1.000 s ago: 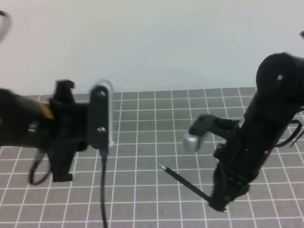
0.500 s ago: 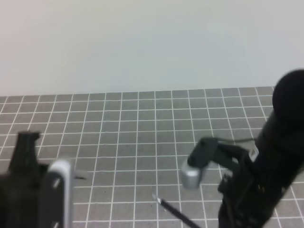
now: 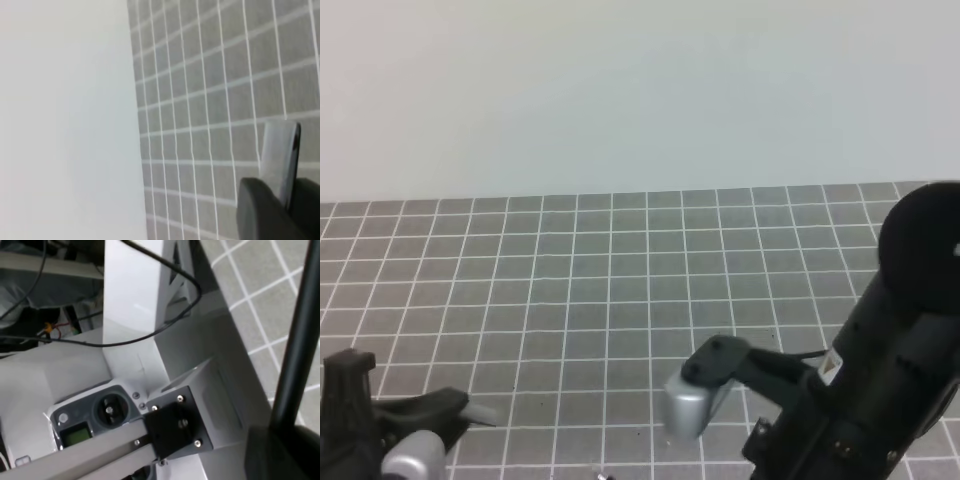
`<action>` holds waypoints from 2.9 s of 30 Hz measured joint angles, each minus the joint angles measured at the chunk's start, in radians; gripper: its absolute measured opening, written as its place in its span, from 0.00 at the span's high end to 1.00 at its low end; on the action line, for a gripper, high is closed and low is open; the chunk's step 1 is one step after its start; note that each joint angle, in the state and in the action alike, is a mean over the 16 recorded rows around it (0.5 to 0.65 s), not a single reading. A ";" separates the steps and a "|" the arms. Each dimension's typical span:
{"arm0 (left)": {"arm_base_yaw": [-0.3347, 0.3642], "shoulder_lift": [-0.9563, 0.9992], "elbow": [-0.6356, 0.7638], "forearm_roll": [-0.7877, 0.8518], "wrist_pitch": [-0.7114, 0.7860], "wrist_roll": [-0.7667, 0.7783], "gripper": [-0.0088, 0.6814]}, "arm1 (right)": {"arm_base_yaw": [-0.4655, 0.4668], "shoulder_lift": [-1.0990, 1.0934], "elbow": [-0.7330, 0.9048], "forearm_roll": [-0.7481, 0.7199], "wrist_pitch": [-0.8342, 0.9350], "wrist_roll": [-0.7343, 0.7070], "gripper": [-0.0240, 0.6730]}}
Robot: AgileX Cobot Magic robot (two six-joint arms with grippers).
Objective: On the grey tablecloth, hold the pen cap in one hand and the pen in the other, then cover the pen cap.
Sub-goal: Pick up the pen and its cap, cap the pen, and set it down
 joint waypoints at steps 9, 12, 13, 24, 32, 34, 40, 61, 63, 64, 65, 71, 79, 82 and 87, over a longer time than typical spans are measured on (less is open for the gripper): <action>0.000 -0.001 0.007 -0.321 0.069 0.360 0.99 | 0.030 0.024 -0.008 0.031 0.006 -0.005 0.97; 0.000 -0.001 0.007 -0.408 0.098 0.464 0.99 | 0.033 0.031 -0.012 0.034 0.013 -0.008 0.97; 0.000 -0.001 0.007 -0.431 0.107 0.492 0.99 | 0.033 0.033 -0.013 0.036 0.013 -0.009 0.97; 0.000 -0.001 0.007 -0.541 0.140 0.629 0.99 | 0.035 0.051 -0.020 0.063 0.013 -0.044 0.97; 0.000 0.001 0.007 -0.543 0.152 0.677 0.99 | 0.037 0.073 -0.031 0.080 0.013 -0.074 0.97; 0.000 0.001 0.007 -0.544 0.159 0.690 0.97 | 0.037 0.081 -0.041 0.081 0.006 -0.078 0.97; 0.000 0.003 0.008 -0.546 0.173 0.710 0.95 | 0.038 0.110 -0.084 0.083 0.000 -0.082 0.97; -0.008 0.006 0.007 -0.517 0.200 0.793 0.97 | 0.043 0.199 -0.161 0.030 0.032 -0.047 0.97; -0.016 0.009 0.007 -0.509 0.203 0.799 0.97 | 0.044 0.200 -0.161 0.022 0.039 -0.042 0.97; -0.020 0.011 0.007 -0.505 0.204 0.801 0.97 | 0.044 0.200 -0.161 0.019 0.045 -0.039 0.97; -0.025 0.014 0.007 -0.502 0.204 0.803 0.97 | 0.045 0.201 -0.162 0.017 0.045 -0.037 0.97; -0.063 0.035 0.008 -0.484 0.197 0.802 0.96 | 0.051 0.201 -0.162 0.015 0.064 -0.036 0.97; -0.102 0.061 0.007 -0.475 0.188 0.783 0.98 | 0.065 0.203 -0.162 0.008 0.071 -0.044 0.97; -0.110 0.064 0.007 -0.476 0.190 0.775 0.97 | 0.070 0.202 -0.162 0.006 0.071 -0.049 0.97; -0.117 0.065 0.007 -0.474 0.195 0.769 0.98 | 0.076 0.202 -0.163 0.004 0.071 -0.055 0.97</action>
